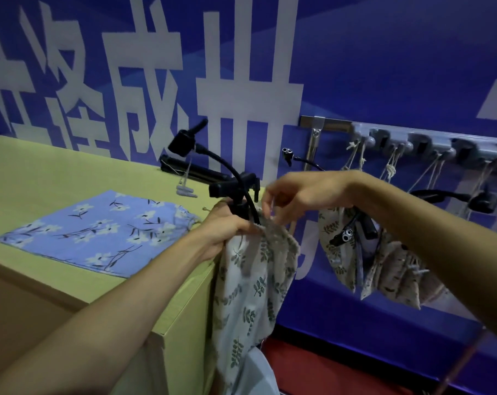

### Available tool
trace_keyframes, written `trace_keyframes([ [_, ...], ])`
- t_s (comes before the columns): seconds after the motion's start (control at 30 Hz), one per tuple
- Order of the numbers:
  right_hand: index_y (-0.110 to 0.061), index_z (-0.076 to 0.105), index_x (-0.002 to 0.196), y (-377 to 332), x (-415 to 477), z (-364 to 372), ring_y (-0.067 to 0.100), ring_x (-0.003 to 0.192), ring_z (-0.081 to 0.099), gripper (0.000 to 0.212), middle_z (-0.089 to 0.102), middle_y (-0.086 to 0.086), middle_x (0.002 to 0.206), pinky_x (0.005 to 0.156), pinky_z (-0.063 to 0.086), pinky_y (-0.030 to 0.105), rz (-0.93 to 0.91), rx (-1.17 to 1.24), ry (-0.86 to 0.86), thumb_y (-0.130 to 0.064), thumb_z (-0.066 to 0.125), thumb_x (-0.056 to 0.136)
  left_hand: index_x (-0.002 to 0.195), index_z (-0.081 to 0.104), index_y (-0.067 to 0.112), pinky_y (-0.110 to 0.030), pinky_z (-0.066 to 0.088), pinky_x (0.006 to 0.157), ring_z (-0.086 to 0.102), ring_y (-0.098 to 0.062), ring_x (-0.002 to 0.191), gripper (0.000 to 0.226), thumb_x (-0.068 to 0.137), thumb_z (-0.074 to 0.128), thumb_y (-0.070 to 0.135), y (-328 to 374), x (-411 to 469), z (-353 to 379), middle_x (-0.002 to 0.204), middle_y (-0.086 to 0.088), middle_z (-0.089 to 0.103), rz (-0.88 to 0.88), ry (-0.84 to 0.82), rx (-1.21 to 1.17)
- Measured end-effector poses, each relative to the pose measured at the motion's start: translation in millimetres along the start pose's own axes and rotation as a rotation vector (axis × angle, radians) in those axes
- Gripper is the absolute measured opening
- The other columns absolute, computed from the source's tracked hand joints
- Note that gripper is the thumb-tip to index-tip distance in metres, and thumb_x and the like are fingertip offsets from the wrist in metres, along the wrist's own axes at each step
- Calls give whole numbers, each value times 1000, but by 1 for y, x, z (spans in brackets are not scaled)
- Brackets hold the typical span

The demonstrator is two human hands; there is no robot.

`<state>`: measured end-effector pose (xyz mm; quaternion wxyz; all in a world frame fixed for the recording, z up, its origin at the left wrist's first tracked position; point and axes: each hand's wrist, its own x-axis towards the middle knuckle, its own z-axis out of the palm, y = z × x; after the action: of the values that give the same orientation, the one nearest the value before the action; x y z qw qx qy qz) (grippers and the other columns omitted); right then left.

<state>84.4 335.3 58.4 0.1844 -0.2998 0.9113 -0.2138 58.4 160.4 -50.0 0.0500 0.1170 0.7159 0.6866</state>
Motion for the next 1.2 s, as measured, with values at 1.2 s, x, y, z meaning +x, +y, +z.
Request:
trace_keyframes([
  [1.2,-12,50,73,14,-138,-36,7,45,54,29,50,-5,47,52,48,26,40,245,602,8,71,78,82,47,20,-35,43,73,61,-33,94,28,101,39,37,44,-8,137,96,-13,65,410,-309,958],
])
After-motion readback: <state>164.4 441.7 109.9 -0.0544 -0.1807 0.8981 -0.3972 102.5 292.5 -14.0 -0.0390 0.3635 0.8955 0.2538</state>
